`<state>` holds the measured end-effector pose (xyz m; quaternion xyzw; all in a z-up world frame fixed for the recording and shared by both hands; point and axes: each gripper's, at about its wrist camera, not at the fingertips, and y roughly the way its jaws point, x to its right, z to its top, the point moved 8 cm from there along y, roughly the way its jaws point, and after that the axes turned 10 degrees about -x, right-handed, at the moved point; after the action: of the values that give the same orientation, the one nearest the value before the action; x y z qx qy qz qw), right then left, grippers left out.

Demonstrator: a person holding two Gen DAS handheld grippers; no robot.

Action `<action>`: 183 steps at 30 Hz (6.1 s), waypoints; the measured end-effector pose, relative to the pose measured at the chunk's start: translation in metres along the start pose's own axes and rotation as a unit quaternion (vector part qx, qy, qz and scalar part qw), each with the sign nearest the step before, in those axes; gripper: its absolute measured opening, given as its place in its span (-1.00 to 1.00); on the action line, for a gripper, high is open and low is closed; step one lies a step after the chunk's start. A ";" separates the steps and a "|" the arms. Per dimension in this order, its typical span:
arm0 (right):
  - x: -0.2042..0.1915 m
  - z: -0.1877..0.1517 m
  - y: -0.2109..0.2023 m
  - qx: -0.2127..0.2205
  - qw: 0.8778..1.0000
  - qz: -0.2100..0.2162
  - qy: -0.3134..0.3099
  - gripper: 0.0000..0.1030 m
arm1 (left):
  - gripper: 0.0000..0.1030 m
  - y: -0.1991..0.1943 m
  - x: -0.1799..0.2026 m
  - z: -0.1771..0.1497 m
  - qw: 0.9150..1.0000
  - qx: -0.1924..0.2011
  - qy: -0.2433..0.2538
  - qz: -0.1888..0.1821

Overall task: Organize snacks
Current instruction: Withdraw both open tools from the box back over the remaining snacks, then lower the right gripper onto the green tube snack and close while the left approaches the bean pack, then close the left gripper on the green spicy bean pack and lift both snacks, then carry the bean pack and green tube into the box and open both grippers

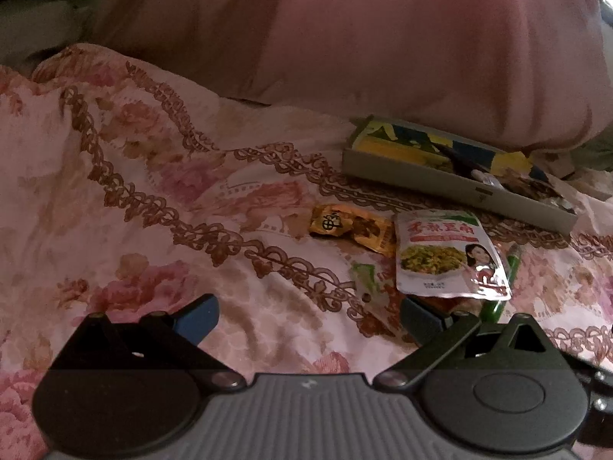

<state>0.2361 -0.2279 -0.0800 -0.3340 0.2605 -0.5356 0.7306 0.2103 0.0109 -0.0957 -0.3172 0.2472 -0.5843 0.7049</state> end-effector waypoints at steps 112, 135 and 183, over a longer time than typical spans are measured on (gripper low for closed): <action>0.046 0.035 0.092 -0.056 0.997 0.016 0.060 -0.63 | 0.49 0.057 0.091 0.035 0.982 -0.124 0.008 -0.144; 0.089 0.070 0.009 0.100 0.981 0.039 0.160 -0.65 | 0.49 0.008 0.143 0.089 0.988 -0.045 0.033 -0.147; 0.187 0.156 0.125 0.116 0.978 -0.020 0.172 -0.64 | 0.50 0.161 0.263 0.182 0.990 -0.046 0.060 -0.121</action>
<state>0.4820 -0.3487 -0.0803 -0.1553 0.3115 -0.6258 0.6980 0.4998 -0.1999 -0.0859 -0.3417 0.2757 -0.6708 0.5977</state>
